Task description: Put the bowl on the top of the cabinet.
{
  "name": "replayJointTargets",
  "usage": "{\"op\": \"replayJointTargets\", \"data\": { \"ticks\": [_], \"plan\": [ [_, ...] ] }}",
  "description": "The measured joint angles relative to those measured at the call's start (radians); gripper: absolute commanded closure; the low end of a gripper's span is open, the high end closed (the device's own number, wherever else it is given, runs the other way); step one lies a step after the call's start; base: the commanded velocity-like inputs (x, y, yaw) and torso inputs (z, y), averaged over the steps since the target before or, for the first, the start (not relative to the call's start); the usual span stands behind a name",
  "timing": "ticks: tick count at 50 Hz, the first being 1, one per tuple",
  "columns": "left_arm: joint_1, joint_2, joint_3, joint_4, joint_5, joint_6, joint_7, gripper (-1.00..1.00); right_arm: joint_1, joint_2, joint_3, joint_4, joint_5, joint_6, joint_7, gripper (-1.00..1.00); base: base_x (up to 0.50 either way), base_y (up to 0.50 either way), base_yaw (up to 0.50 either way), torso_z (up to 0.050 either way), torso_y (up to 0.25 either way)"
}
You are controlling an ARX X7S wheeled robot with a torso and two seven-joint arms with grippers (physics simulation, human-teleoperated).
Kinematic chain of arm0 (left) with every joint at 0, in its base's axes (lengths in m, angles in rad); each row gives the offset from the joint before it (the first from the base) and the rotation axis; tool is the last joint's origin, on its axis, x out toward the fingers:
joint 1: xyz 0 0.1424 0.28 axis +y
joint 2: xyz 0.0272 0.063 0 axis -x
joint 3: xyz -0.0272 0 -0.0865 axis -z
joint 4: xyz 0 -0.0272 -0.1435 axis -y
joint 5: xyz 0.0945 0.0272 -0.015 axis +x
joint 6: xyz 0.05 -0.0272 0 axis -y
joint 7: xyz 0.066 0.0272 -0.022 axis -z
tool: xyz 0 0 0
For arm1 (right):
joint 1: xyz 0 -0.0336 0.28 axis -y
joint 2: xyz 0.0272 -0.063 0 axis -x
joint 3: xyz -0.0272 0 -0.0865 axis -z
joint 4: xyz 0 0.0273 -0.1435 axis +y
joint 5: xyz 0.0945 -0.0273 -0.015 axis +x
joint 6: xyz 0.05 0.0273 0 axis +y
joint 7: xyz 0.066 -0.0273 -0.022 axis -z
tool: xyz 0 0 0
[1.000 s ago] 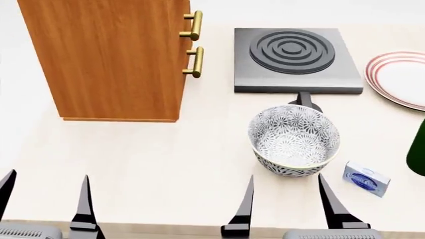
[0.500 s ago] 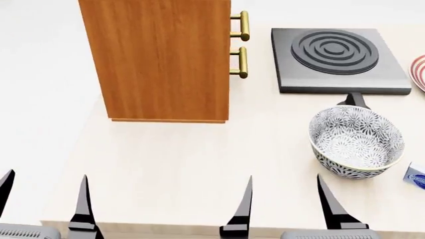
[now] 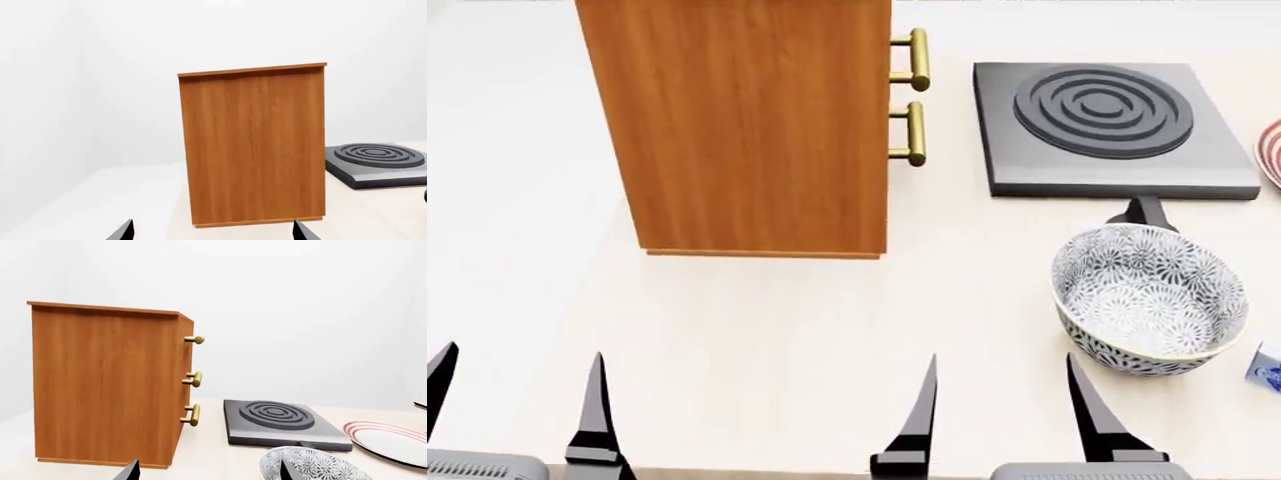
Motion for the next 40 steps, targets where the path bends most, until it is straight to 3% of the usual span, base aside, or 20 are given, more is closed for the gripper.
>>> {"op": "replayJointTargets", "data": {
  "ticks": [32, 40],
  "plan": [
    [-0.001, -0.013, 0.010, -0.003, -0.014, 0.009, -0.016, -1.00, 0.002, 0.016, -0.017, 0.006, 0.002, -0.005, 0.018, -1.00, 0.43, 0.01, 0.00, 0.000, 0.000],
    [0.000, -0.017, 0.011, -0.001, -0.017, 0.011, -0.020, -1.00, 0.004, 0.020, -0.025, 0.011, -0.006, -0.007, 0.026, -1.00, 0.12, 0.01, 0.00, 0.000, 0.000]
  ]
}}
